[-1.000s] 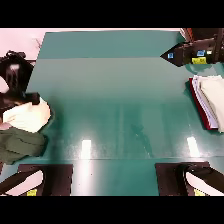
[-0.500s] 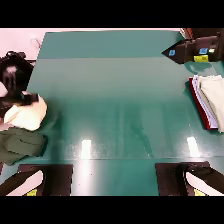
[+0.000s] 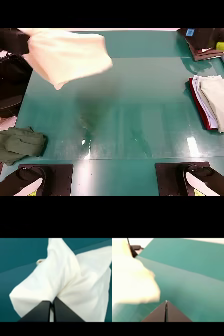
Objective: Fold the shirts.
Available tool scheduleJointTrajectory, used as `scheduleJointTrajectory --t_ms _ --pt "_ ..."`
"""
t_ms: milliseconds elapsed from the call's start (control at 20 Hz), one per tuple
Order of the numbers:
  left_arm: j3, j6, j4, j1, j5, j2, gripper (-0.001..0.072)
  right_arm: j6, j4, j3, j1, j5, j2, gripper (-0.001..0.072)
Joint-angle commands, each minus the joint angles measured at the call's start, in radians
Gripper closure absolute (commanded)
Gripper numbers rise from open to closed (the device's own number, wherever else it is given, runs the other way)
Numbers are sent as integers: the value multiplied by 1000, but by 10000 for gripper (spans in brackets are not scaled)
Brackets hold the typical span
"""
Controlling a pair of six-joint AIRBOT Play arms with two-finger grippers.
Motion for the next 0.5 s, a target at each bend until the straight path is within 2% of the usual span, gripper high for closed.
scheduleJointTrajectory --t_ms 0,150,300,350,400,450 --pt "70 -3 18 -192 -7 -79 687 8 -11 140 0 71 -55 693" --pt "70 0 -29 -323 8 -250 685 9 -8 276 -28 100 -121 693" --pt "70 98 -214 -414 82 -439 680 29 -6 388 -78 158 -173 693" --pt "70 129 -278 -422 117 -484 562 35 -6 417 -92 185 -187 693" --pt "70 130 -333 -420 150 -516 249 35 -6 437 -103 212 -196 694" --pt "70 130 -340 -415 170 -528 195 35 -6 446 -114 235 -200 693"
